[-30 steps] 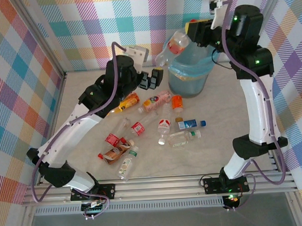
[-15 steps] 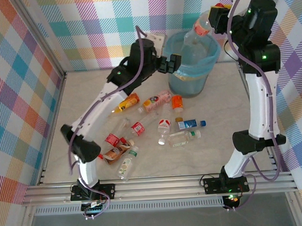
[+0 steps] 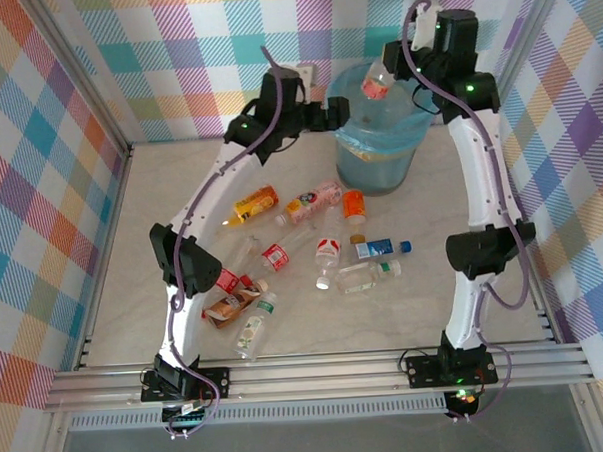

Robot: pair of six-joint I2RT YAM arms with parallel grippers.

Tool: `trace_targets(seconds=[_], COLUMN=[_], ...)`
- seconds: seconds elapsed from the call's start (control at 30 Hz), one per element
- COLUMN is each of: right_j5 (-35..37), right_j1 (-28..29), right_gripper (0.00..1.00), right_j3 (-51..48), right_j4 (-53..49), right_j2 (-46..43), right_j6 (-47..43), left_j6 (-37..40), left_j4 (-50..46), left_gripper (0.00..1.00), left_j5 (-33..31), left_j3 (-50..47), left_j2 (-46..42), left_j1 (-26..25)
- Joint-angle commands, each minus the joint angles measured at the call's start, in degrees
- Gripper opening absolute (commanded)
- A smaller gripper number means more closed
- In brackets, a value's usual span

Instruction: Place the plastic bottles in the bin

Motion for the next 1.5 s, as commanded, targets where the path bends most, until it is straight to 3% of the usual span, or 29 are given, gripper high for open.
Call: trace_targets(seconds=[0.0, 0.27, 0.67, 0.8, 0.9, 0.97, 1.47], right_j5=[-3.3, -4.2, -4.9, -5.3, -5.7, -5.7, -7.3], right_j1=[0.8, 2.9, 3.3, 3.3, 3.4, 3.5, 6.7], right_gripper=[0.01, 0.03, 0.11, 0.24, 0.40, 0.43, 0.47], right_j3=[0.4, 1.8, 2.0, 2.5, 3.1, 3.6, 6.0], right_j4=[-0.1, -2.4, -5.3, -5.7, -5.9, -5.9, -3.1], right_j2=[2.5, 8.2, 13.8, 14.4, 13.9, 13.6, 6.4], right_j6=[1.5, -4.0, -8.8, -8.1, -7.7, -7.5, -6.1], left_j6=[-1.8, 0.3, 0.6, 0.7, 0.7, 0.7, 2.3], left_j4=[-3.2, -8.1, -5.8, -5.7, -5.7, -5.5, -6.9], left_gripper=[1.00, 1.00, 1.00, 1.00, 1.00, 1.00, 1.00], left_j5=[3.1, 3.6, 3.0, 2.6, 2.5, 2.4, -0.2], left_j3=[2.1, 0.4, -9.7, -10.9, -10.9, -10.8, -12.4], left_j2=[-0.7, -2.1, -7.1, -7.8, -8.1, -8.2, -13.1], left_j1=[0.4, 0.6, 1.0, 1.4, 1.6, 1.7, 1.8])
